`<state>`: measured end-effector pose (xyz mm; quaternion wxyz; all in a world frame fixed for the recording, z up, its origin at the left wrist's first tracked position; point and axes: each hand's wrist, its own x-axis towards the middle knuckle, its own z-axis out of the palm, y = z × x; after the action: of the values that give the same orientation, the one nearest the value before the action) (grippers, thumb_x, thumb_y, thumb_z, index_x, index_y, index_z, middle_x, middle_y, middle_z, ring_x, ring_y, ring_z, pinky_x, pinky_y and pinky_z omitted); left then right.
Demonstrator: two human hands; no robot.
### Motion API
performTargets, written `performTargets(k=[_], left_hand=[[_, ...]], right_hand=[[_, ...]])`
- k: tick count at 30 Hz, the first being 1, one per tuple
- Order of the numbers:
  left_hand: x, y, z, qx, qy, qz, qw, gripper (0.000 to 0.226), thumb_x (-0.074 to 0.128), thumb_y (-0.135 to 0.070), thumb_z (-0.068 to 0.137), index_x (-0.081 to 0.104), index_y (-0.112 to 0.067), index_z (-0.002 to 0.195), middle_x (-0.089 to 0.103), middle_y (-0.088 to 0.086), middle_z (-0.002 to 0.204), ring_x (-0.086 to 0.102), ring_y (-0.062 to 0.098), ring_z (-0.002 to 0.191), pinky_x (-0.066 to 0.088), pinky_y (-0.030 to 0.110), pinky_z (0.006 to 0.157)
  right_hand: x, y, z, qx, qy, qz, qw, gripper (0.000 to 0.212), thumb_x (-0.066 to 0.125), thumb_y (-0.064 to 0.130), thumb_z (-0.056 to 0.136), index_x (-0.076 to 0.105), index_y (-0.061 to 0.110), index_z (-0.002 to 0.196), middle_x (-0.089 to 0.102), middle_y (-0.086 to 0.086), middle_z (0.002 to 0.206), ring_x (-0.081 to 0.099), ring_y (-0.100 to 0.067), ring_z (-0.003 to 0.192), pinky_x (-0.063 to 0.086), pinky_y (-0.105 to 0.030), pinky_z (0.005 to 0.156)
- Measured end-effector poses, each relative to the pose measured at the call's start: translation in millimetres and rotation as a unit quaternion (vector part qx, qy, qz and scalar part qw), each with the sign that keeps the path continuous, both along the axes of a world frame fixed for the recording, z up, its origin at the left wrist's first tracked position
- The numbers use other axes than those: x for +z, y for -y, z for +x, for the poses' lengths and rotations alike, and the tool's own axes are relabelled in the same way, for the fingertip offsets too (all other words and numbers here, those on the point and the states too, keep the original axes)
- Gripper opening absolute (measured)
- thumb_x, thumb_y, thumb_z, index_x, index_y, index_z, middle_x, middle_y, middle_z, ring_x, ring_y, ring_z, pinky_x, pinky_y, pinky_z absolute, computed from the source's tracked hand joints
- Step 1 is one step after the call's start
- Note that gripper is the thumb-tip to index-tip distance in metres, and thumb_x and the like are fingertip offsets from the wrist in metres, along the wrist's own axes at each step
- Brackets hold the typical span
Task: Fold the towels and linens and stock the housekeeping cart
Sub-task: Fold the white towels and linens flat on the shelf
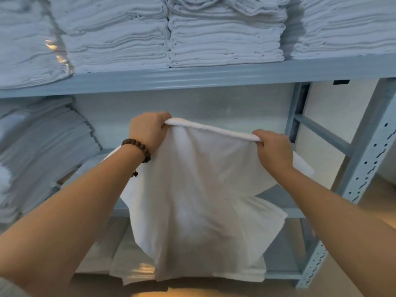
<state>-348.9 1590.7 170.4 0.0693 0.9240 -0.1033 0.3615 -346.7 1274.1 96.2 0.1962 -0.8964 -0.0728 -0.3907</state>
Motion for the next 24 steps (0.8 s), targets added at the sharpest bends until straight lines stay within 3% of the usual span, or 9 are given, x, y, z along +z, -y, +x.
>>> performTargets(k=[3,7,10,12,15,19,20,22,24], left_hand=[[15.9,-7.2,-1.2,0.004,0.005,-0.001,1.0,0.018,0.048,-0.019,0.094,0.067,-0.021,0.095,0.066,0.006,0.079,0.057,0.031,0.076,0.03,0.031,0.06],[31.5,-14.6,-0.4,0.002,-0.019,0.015,1.0,0.025,0.052,-0.04,0.095,0.055,-0.027,0.075,0.052,-0.005,0.063,0.05,0.025,0.067,0.026,0.03,0.054],[29.1,-25.4,3.4,0.006,0.037,-0.031,0.999,0.017,0.056,-0.03,0.092,0.06,-0.032,0.076,0.056,-0.005,0.062,0.055,0.027,0.065,0.022,0.027,0.05],[13.3,-26.0,1.4,0.006,0.014,-0.005,1.0,0.014,0.055,-0.027,0.093,0.062,-0.03,0.082,0.056,-0.003,0.067,0.059,0.029,0.07,0.024,0.028,0.052],[-5.2,-32.6,2.1,0.017,-0.067,0.117,0.991,0.016,0.051,-0.033,0.097,0.066,-0.027,0.098,0.061,0.002,0.079,0.061,0.029,0.079,0.03,0.029,0.057],[-4.0,-47.9,10.1,-0.011,0.086,0.078,0.993,0.011,0.058,-0.017,0.086,0.067,-0.016,0.081,0.063,0.01,0.067,0.06,0.032,0.058,0.028,0.028,0.049],[-12.7,-47.6,9.9,-0.017,0.074,0.095,0.993,0.012,0.058,-0.022,0.088,0.067,-0.016,0.082,0.063,0.01,0.068,0.061,0.032,0.059,0.027,0.028,0.049],[-37.4,-41.5,10.7,-0.012,-0.047,0.164,0.985,0.019,0.053,-0.032,0.094,0.064,-0.017,0.094,0.065,0.008,0.082,0.063,0.031,0.074,0.028,0.03,0.053],[-47.9,-44.7,20.8,0.01,-0.104,0.208,0.973,0.018,0.048,-0.029,0.096,0.062,-0.02,0.101,0.065,0.007,0.09,0.062,0.03,0.082,0.028,0.03,0.056]], right_hand=[[42.5,-7.4,-1.5,-0.056,0.036,-0.052,0.996,0.024,0.047,0.0,0.085,0.066,0.014,0.087,0.065,-0.007,0.08,0.055,-0.031,0.075,0.029,-0.037,0.086],[89.2,-15.2,1.8,-0.089,0.041,-0.097,0.99,0.026,0.044,-0.004,0.079,0.057,0.018,0.077,0.061,-0.005,0.073,0.047,-0.026,0.067,0.025,-0.036,0.083],[89.9,-16.7,0.7,-0.103,0.085,-0.072,0.988,0.024,0.049,-0.004,0.081,0.062,0.016,0.08,0.063,-0.005,0.073,0.048,-0.027,0.071,0.029,-0.036,0.083],[69.7,-24.6,-4.2,-0.098,0.03,-0.092,0.99,0.024,0.049,-0.004,0.084,0.064,0.015,0.084,0.064,-0.006,0.077,0.053,-0.03,0.074,0.031,-0.037,0.084],[48.9,-26.5,0.1,-0.053,-0.072,-0.196,0.976,0.026,0.044,-0.002,0.086,0.063,0.017,0.085,0.061,-0.005,0.077,0.054,-0.029,0.073,0.031,-0.038,0.084],[46.6,-22.9,5.4,-0.074,0.062,-0.096,0.991,0.026,0.043,-0.002,0.076,0.062,0.015,0.076,0.057,-0.004,0.066,0.052,-0.03,0.064,0.025,-0.038,0.075],[37.5,-26.4,4.3,-0.084,0.047,-0.098,0.99,0.026,0.045,-0.003,0.077,0.064,0.014,0.08,0.06,-0.005,0.069,0.053,-0.03,0.067,0.025,-0.038,0.076],[12.0,-34.8,4.9,-0.071,-0.064,-0.164,0.982,0.025,0.048,-0.006,0.081,0.064,0.012,0.085,0.061,-0.009,0.075,0.055,-0.03,0.073,0.028,-0.04,0.081],[3.8,-36.1,14.0,-0.055,-0.115,-0.199,0.972,0.024,0.048,-0.005,0.083,0.063,0.013,0.083,0.06,-0.009,0.074,0.053,-0.03,0.074,0.03,-0.04,0.084]])
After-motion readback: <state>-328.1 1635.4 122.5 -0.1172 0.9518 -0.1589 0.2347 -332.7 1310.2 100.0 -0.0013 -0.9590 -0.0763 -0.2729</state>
